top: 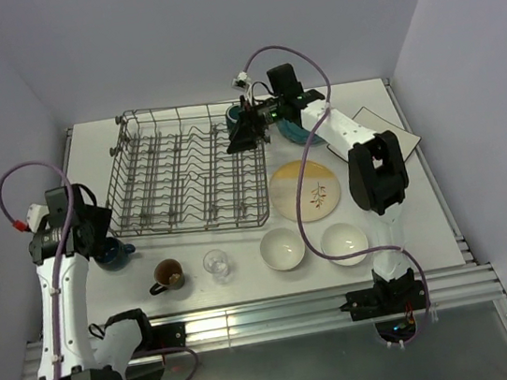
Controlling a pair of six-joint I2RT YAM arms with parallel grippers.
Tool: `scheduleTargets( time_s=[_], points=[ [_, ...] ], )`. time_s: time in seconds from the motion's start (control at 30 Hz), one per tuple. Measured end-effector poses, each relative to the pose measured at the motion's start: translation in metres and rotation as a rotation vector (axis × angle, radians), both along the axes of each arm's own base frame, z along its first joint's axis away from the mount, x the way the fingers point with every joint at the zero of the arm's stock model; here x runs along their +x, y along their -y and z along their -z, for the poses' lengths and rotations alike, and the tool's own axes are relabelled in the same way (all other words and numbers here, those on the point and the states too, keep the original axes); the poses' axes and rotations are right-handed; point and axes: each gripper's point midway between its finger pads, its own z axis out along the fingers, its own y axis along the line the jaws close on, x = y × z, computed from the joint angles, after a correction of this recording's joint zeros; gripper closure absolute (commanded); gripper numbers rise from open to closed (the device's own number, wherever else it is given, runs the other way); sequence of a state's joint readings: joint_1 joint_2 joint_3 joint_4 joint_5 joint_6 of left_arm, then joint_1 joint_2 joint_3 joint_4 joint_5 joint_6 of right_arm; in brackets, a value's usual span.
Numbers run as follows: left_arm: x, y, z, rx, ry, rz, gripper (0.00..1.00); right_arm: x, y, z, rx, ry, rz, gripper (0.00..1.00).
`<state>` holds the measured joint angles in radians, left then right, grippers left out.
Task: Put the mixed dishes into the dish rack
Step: Grab a cup with the left arm
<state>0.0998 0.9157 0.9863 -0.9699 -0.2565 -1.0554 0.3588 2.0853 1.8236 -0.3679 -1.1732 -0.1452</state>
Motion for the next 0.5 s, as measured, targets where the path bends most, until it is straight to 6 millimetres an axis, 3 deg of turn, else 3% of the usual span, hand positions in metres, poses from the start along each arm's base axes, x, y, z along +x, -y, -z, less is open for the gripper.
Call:
scheduleTargets(
  time_s=[0.2,0.5],
  points=[
    [-0.005,-0.039,0.022,-0.098,-0.073,-0.273,0.47,0.001,0.003,0.004,0.003,-0.008,0.004,0.12],
    [-0.001,-0.066,0.054,-0.318,-0.075,-0.539,0.47,-0.003,0.005,0.015,-0.009,-0.037,0.003,0.12]
  ],
)
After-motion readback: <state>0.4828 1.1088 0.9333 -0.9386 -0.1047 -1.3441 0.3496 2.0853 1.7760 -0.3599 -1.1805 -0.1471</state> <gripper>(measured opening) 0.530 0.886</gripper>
